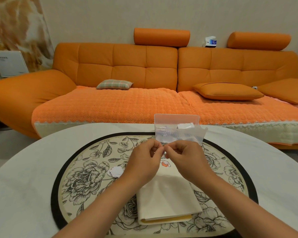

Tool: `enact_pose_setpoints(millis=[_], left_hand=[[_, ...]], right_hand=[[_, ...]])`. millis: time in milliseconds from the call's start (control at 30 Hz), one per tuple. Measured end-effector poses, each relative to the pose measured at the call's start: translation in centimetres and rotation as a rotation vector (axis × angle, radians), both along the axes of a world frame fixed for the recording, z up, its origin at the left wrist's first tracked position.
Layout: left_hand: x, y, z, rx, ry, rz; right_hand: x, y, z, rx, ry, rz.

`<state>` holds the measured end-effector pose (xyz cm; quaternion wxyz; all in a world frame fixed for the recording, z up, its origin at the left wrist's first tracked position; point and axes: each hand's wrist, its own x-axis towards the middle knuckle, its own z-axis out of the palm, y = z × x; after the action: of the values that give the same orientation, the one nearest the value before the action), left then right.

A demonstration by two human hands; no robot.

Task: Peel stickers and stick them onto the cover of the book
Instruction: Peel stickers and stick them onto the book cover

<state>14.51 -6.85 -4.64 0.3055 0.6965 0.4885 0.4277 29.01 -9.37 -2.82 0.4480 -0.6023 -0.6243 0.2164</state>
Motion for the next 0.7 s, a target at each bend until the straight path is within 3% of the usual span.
enact_pose_setpoints(millis=[100, 367, 700], left_hand=[[0.2, -0.2, 0.0, 0.013, 0.015, 0.008], [0.0, 0.3, 0.1, -0.088, -0.103, -0.076], [-1.1, 0.5, -0.6, -0.200, -0.238, -0.194]], right_hand=[[-0.1, 0.0, -0.1, 0.000, -0.009, -0.023], [-0.4, -0.1, 0.7, -0.206, 0.396, 0.028], [-0.2, -0.1, 0.3, -0.174, 0.354, 0.007]])
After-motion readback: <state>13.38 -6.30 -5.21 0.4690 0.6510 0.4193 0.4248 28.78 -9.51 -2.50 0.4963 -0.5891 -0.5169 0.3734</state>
